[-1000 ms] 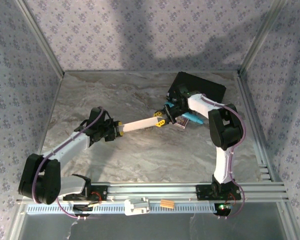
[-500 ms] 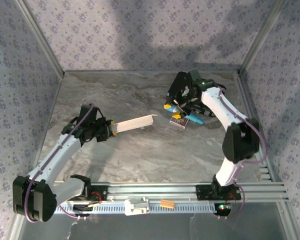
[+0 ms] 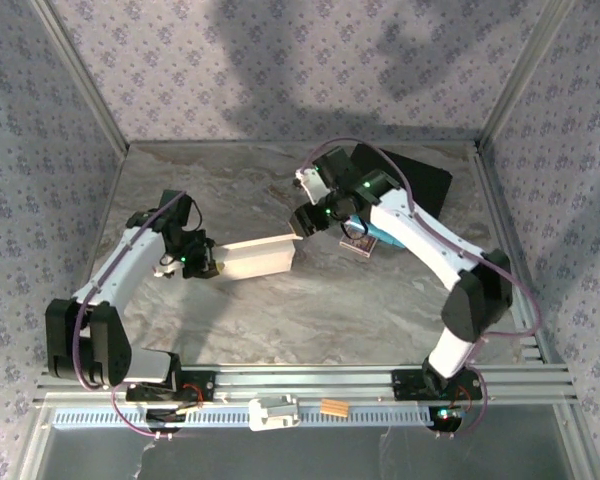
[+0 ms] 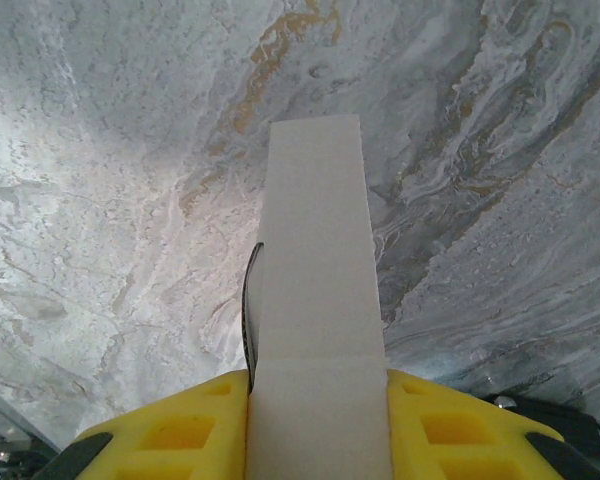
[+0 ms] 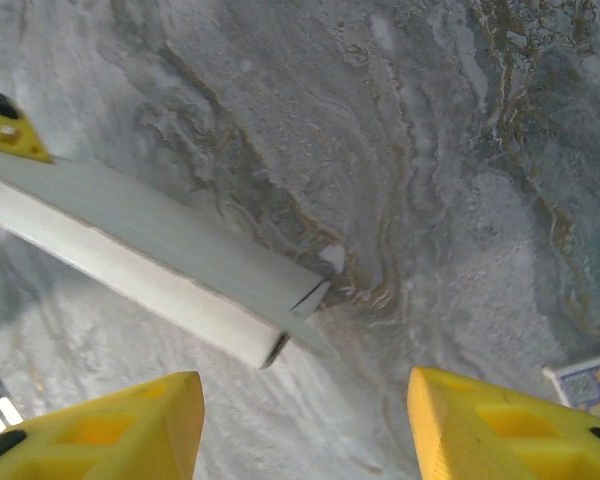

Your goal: Fold the paper box

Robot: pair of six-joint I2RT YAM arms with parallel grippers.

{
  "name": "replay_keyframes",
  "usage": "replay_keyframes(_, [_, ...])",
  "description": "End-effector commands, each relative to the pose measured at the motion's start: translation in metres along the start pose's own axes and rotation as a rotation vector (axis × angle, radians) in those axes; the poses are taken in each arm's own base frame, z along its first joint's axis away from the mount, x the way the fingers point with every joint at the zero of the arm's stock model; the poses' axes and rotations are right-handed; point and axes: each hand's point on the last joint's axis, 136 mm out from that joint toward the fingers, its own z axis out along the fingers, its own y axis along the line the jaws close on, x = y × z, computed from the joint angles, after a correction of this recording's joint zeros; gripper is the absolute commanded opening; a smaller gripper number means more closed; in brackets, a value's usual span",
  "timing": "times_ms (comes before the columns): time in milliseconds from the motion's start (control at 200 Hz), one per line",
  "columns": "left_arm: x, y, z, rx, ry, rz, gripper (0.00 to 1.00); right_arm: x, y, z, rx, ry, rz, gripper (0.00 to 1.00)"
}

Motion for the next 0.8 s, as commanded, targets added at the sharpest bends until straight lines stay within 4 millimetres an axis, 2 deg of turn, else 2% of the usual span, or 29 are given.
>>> replay_keyframes(0, [-0.025,0.045,-0.005,-0.193,-0.1,-0.154,0.14,0.01,0.006,0.005,-0.087,0.106,-0.154,0.55])
replay_keyframes(160, [-0.032,0.043,-0.004,-0.197,-0.105,-0.163,0.14,0.013,0.011,0.007,-0.14,0.122,-0.154,0.55])
replay_keyframes(355, [-0.035,0.042,-0.001,-0.191,-0.097,-0.161,0.14,0.02,0.016,0.023,-0.145,0.174,-0.181,0.51])
replay_keyframes(630, [-0.035,0.04,0.001,-0.192,-0.082,-0.155,0.15,0.016,0.012,0.041,-0.114,0.202,-0.198,0.5])
replay_keyframes(795, [-0.034,0.038,0.002,-0.191,-0.074,-0.152,0.15,0.012,0.013,0.048,-0.108,0.207,-0.199,0.45])
